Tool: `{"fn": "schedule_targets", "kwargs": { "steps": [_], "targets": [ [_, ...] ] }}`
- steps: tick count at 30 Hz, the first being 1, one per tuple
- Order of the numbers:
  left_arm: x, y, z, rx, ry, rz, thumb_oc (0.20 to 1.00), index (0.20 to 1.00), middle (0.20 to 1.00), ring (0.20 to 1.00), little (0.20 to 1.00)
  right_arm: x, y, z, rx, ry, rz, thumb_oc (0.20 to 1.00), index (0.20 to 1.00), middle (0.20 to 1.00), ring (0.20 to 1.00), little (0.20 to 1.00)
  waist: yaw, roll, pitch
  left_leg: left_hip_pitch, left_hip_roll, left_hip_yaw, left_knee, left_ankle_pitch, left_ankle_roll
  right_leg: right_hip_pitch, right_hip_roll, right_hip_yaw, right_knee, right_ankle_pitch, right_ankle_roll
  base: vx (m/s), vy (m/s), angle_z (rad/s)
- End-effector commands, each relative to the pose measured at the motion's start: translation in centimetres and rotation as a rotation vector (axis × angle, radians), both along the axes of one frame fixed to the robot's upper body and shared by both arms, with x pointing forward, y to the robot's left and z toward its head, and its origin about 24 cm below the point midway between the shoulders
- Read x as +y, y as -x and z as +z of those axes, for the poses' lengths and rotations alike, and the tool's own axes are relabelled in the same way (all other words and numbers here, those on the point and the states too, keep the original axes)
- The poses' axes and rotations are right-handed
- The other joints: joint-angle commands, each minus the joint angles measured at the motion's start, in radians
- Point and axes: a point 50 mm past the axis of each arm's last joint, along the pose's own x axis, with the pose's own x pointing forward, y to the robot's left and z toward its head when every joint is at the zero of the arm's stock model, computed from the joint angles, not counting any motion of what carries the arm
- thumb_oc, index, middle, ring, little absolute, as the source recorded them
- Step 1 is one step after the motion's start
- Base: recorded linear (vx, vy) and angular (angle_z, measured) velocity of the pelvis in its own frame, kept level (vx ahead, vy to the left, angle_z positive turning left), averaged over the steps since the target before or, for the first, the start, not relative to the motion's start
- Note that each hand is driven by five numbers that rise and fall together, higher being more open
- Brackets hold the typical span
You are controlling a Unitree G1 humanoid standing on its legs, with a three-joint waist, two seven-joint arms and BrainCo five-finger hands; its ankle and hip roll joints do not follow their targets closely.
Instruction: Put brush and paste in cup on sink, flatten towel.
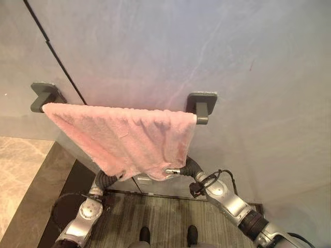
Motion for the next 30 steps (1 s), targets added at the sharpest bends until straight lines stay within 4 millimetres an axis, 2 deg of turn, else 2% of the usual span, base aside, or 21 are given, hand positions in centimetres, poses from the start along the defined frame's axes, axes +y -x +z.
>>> {"fn": "schedule_targets", "kwargs": {
  "steps": [1, 2, 3, 5, 6, 8, 9, 11, 14, 15, 16, 17, 18, 19, 20, 22, 23, 25, 26, 28, 30],
  "targets": [
    [1.0, 1.0, -2.0, 0.125, -0.155, -0.036, 1.0, 1.0, 1.0, 1.0, 1.0, -0.7, 0.4, -2.1, 0.097, -0.035, -0.089, 1.0, 1.0, 1.0, 1.0, 1.0, -0.001, -0.073, -0.034, -0.042, 0.017, 0.013, 0.005, 0.003, -0.017, -0.012, -0.147, 0.079, -0.001, -0.005, 0.115, -0.01, 0.015, -0.07],
    [1.6, 2.0, -3.3, 0.207, -0.188, -0.022, 1.0, 1.0, 1.0, 1.0, 1.0, -2.0, 0.7, -3.5, 0.152, -0.006, -0.143, 1.0, 1.0, 1.0, 1.0, 1.0, -0.007, -0.072, -0.035, -0.042, 0.018, 0.017, 0.005, 0.003, -0.017, -0.014, -0.146, 0.08, -0.001, -0.003, 0.115, -0.01, 0.006, -0.07],
    [1.5, 2.0, -3.4, 0.207, -0.188, -0.023, 1.0, 1.0, 1.0, 1.0, 1.0, -2.0, 0.7, -3.5, 0.152, -0.006, -0.144, 1.0, 1.0, 1.0, 1.0, 1.0, -0.006, -0.072, -0.035, -0.042, 0.018, 0.018, 0.005, 0.003, -0.017, -0.014, -0.146, 0.081, -0.001, -0.003, 0.115, 0.0, 0.008, -0.09],
    [1.9, 2.9, -4.4, 0.266, -0.223, -0.005, 1.0, 1.0, 1.0, 1.0, 1.0, -3.4, 1.3, -5.3, 0.216, 0.064, -0.203, 1.0, 1.0, 1.0, 1.0, 1.0, -0.012, -0.07, -0.036, -0.041, 0.02, 0.022, 0.005, 0.001, -0.017, -0.019, -0.144, 0.085, -0.001, -0.003, 0.115, 0.0, 0.006, -0.16],
    [2.5, 4.1, -5.5, 0.338, -0.256, 0.025, 1.0, 1.0, 1.0, 1.0, 1.0, -6.0, 2.5, -7.7, 0.324, 0.117, -0.335, 1.0, 1.0, 1.0, 1.0, 1.0, -0.022, -0.067, -0.035, -0.04, 0.023, 0.027, 0.005, 0.001, -0.016, -0.025, -0.142, 0.092, 0.0, 0.0, 0.115, 0.0, 0.006, -0.15],
    [2.3, 4.2, -5.5, 0.33, -0.252, 0.031, 1.0, 1.0, 1.0, 1.0, 1.0, -6.6, 2.8, -8.3, 0.349, 0.136, -0.372, 1.0, 1.0, 1.0, 1.0, 1.0, -0.022, -0.067, -0.036, -0.04, 0.024, 0.029, 0.005, 0.0, -0.016, -0.027, -0.141, 0.094, 0.0, 0.0, 0.115, 0.0, 0.009, -0.07],
    [2.5, 4.5, -5.6, 0.328, -0.245, 0.058, 1.0, 1.0, 1.0, 1.0, 1.0, -8.8, 3.7, -9.4, 0.401, 0.15, -0.506, 1.0, 1.0, 1.0, 1.0, 1.0, -0.031, -0.063, -0.038, -0.041, 0.025, 0.031, 0.005, 0.001, -0.017, -0.031, -0.14, 0.096, 0.0, 0.001, 0.116, 0.01, 0.009, -0.07],
    [2.6, 4.4, -5.4, 0.307, -0.244, 0.074, 1.0, 1.0, 1.0, 1.0, 1.0, -9.6, 4.2, -9.7, 0.409, 0.154, -0.562, 1.0, 1.0, 1.0, 1.0, 1.0, -0.034, -0.061, -0.039, -0.041, 0.027, 0.03, 0.005, 0.0, -0.018, -0.032, -0.139, 0.097, -0.001, 0.0, 0.116, 0.01, 0.003, -0.12],
    [3.8, 3.7, -3.1, 0.159, -0.224, 0.178, 1.0, 1.0, 1.0, 1.0, 1.0, -12.8, 5.1, -8.7, 0.35, 0.059, -0.804, 1.0, 1.0, 1.0, 1.0, 1.0, -0.051, -0.055, -0.039, -0.04, 0.029, 0.033, 0.005, -0.001, -0.019, -0.032, -0.138, 0.098, -0.001, -0.002, 0.118, 0.02, 0.005, -0.12],
    [3.8, 3.7, -3.1, 0.161, -0.224, 0.178, 1.0, 1.0, 1.0, 1.0, 1.0, -12.8, 5.2, -8.8, 0.351, 0.06, -0.804, 1.0, 1.0, 1.0, 1.0, 1.0, -0.051, -0.055, -0.04, -0.039, 0.029, 0.033, 0.005, -0.001, -0.019, -0.031, -0.138, 0.098, -0.001, -0.002, 0.118, 0.0, 0.0, 0.0],
    [5.4, 3.6, -0.9, 0.029, -0.233, 0.279, 1.0, 1.0, 1.0, 1.0, 1.0, -15.4, 5.1, -6.0, 0.181, 0.038, -0.939, 1.0, 1.0, 1.0, 1.0, 1.0, -0.063, -0.052, -0.042, -0.04, 0.031, 0.033, 0.005, -0.003, -0.02, -0.031, -0.138, 0.097, -0.001, -0.004, 0.12, 0.02, -0.002, -0.05],
    [5.4, 3.7, -0.9, 0.031, -0.234, 0.279, 1.0, 1.0, 1.0, 1.0, 1.0, -15.4, 5.2, -6.0, 0.182, 0.04, -0.94, 1.0, 1.0, 1.0, 1.0, 1.0, -0.063, -0.052, -0.043, -0.039, 0.031, 0.032, 0.005, -0.003, -0.02, -0.031, -0.138, 0.096, -0.001, -0.004, 0.12, 0.04, -0.01, 0.01],
    [6.3, 3.3, 1.4, -0.093, -0.248, 0.332, 1.0, 1.0, 1.0, 1.0, 1.0, -16.9, 4.9, -2.9, 0.004, 0.068, -0.983, 1.0, 1.0, 1.0, 1.0, 1.0, -0.069, -0.05, -0.045, -0.038, 0.033, 0.035, 0.005, -0.005, -0.021, -0.03, -0.139, 0.095, -0.002, -0.006, 0.121, 0.0, 0.0, 0.0],
    [6.4, 3.1, 2.4, -0.151, -0.244, 0.35, 1.0, 1.0, 1.0, 1.0, 1.0, -17.4, 4.8, -1.4, -0.076, 0.072, -1.006, 1.0, 1.0, 1.0, 1.0, 1.0, -0.072, -0.049, -0.047, -0.038, 0.033, 0.034, 0.005, -0.006, -0.021, -0.03, -0.14, 0.094, -0.002, -0.006, 0.122, 0.0, 0.0, 0.0],
    [6.4, 3.2, 2.4, -0.15, -0.244, 0.35, 1.0, 1.0, 1.0, 1.0, 1.0, -17.4, 4.8, -1.4, -0.075, 0.074, -1.006, 1.0, 1.0, 1.0, 1.0, 1.0, -0.072, -0.049, -0.047, -0.037, 0.033, 0.034, 0.005, -0.006, -0.021, -0.029, -0.14, 0.094, -0.002, -0.007, 0.122, 0.0, 0.0, 0.0],
    [6.7, 2.9, 4.3, -0.246, -0.273, 0.358, 1.0, 1.0, 1.0, 1.0, 1.0, -18.3, 4.8, 1.8, -0.253, 0.118, -1.039, 1.0, 1.0, 1.0, 1.0, 1.0, -0.076, -0.046, -0.05, -0.039, 0.032, 0.033, 0.005, -0.008, -0.022, -0.03, -0.141, 0.094, -0.001, -0.008, 0.122, -0.02, -0.004, 0.0],
    [6.9, 2.6, 6.3, -0.352, -0.306, 0.371, 1.0, 1.0, 1.0, 1.0, 1.0, -18.5, 4.6, 4.6, -0.407, 0.121, -1.059, 1.0, 1.0, 1.0, 1.0, 1.0, -0.078, -0.044, -0.05, -0.043, 0.032, 0.034, 0.005, 0.001, -0.023, -0.034, -0.143, 0.096, -0.001, 0.0, 0.121, -0.04, -0.011, 0.0],
    [6.8, 2.4, 8.2, -0.449, -0.333, 0.366, 1.0, 1.0, 1.0, 1.0, 1.0, -18.2, 4.7, 7.1, -0.553, 0.154, -1.047, 1.0, 1.0, 1.0, 1.0, 1.0, -0.079, -0.042, -0.051, -0.044, 0.032, 0.035, 0.005, 0.001, -0.023, -0.034, -0.144, 0.096, -0.001, -0.001, 0.122, 0.0, -0.003, -0.02],
    [6.8, 2.5, 8.2, -0.446, -0.335, 0.365, 1.0, 1.0, 1.0, 1.0, 1.0, -18.1, 4.8, 7.1, -0.55, 0.156, -1.047, 1.0, 1.0, 1.0, 1.0, 1.0, -0.08, -0.041, -0.054, -0.037, 0.033, 0.035, 0.005, -0.012, -0.024, -0.027, -0.143, 0.094, -0.001, -0.012, 0.123, 0.04, 0.0, -0.01],
    [6.9, 2.7, 10.4, -0.574, -0.401, 0.375, 1.0, 1.0, 1.0, 1.0, 1.0, -16.8, 5.3, 10.4, -0.757, 0.184, -0.992, 1.0, 1.0, 1.0, 1.0, 1.0, -0.079, -0.04, -0.057, -0.038, 0.034, 0.036, 0.005, -0.011, -0.028, -0.028, -0.144, 0.093, -0.001, -0.012, 0.124, 0.02, -0.002, 0.01],
    [7.0, 3.0, 12.0, -0.664, -0.487, 0.367, 1.0, 1.0, 1.0, 1.0, 1.0, -15.5, 5.8, 12.5, -0.904, 0.212, -0.935, 1.0, 1.0, 1.0, 1.0, 1.0, -0.077, -0.039, -0.058, -0.038, 0.034, 0.035, 0.005, -0.011, -0.03, -0.026, -0.145, 0.091, -0.001, -0.014, 0.125, 0.0, 0.0, 0.0]
  ]
}}
